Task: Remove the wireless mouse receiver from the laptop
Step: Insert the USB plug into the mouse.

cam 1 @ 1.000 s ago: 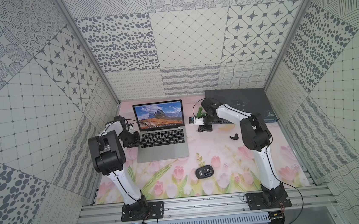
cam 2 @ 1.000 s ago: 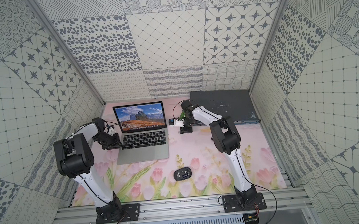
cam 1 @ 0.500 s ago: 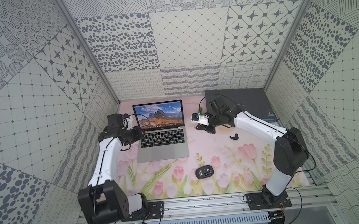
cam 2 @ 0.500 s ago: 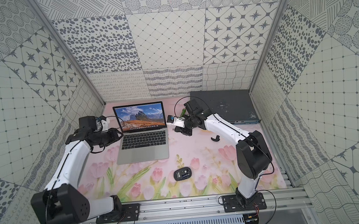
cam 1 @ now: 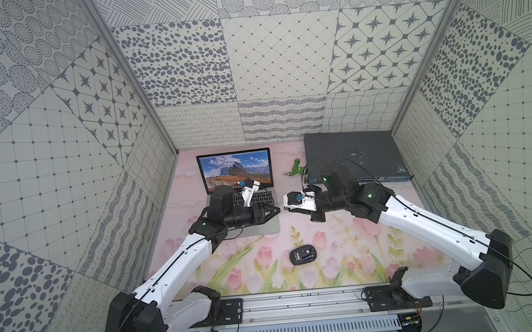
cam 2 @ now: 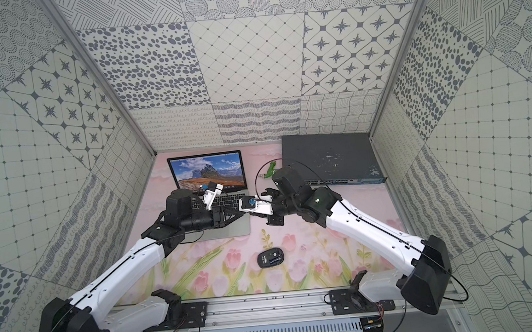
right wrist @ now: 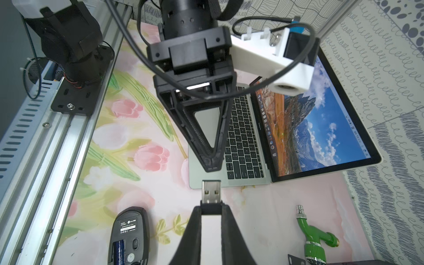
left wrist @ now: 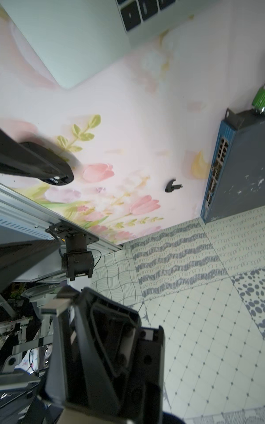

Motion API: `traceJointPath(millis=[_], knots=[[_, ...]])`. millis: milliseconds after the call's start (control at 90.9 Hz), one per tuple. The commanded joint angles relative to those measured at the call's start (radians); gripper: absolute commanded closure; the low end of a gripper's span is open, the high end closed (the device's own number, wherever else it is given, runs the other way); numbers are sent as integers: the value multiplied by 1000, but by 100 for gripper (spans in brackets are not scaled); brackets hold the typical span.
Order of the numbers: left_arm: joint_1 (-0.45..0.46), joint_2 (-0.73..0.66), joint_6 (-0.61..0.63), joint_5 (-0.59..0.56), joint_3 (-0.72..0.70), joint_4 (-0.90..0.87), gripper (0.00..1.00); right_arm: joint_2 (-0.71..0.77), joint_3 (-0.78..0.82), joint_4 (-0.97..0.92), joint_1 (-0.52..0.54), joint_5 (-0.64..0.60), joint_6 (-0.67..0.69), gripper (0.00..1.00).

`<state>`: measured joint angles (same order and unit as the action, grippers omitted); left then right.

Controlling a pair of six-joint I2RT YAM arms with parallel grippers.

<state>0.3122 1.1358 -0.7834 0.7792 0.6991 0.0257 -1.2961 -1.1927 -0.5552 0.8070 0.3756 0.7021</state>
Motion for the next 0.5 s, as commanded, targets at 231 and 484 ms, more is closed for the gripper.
traceJointPath(millis=[231,484], knots=[[45,13,-279,138,-17,485,57,12,7,-28,4,-42,-27,100],[97,51,-237,126,2,425,62,21,7,-29,10,-43,-25,100]])
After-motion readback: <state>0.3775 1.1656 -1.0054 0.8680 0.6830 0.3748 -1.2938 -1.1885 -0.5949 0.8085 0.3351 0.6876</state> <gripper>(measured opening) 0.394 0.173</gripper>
